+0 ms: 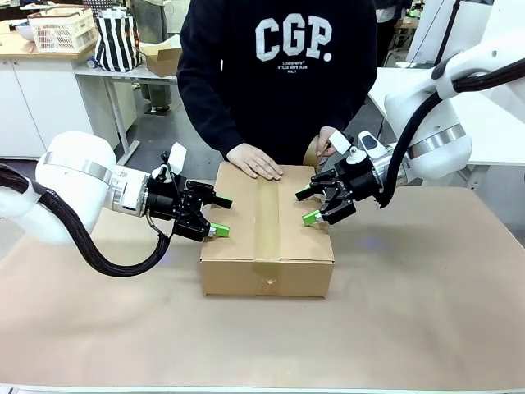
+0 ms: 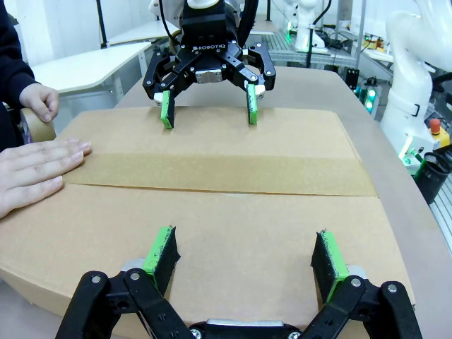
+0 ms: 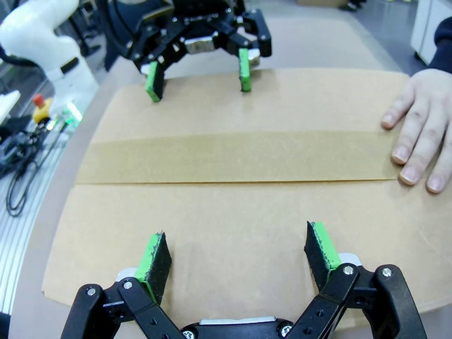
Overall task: Pack the gift set into the box.
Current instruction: Press and hold the closed box until the human finishes sealing it.
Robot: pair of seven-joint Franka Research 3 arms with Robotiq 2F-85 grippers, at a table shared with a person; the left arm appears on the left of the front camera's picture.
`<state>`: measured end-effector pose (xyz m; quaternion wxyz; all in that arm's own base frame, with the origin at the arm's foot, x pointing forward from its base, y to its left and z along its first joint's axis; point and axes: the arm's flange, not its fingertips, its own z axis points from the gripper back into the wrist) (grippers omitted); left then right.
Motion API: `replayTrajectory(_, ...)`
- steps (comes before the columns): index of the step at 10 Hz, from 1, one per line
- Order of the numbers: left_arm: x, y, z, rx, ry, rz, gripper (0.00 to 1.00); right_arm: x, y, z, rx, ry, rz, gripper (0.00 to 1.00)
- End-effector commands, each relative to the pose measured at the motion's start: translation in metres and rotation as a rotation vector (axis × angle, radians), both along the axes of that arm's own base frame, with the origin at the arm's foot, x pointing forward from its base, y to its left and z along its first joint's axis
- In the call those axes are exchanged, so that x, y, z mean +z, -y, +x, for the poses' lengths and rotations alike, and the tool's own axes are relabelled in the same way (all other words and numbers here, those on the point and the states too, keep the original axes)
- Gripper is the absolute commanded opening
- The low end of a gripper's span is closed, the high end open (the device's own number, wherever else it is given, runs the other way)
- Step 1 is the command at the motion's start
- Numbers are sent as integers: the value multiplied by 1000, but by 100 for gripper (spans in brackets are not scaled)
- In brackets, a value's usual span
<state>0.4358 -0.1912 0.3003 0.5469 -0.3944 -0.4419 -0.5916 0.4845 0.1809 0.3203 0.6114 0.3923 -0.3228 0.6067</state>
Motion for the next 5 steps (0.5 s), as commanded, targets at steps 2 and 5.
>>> replayTrajectory(2,-3,-1,-2,0,1,3,100,-6,1,-1,-4,-6,-11,100)
replayTrajectory(5,-3,-1,-2,0,1,3,100,-6,1,-1,-4,-6,-11,100)
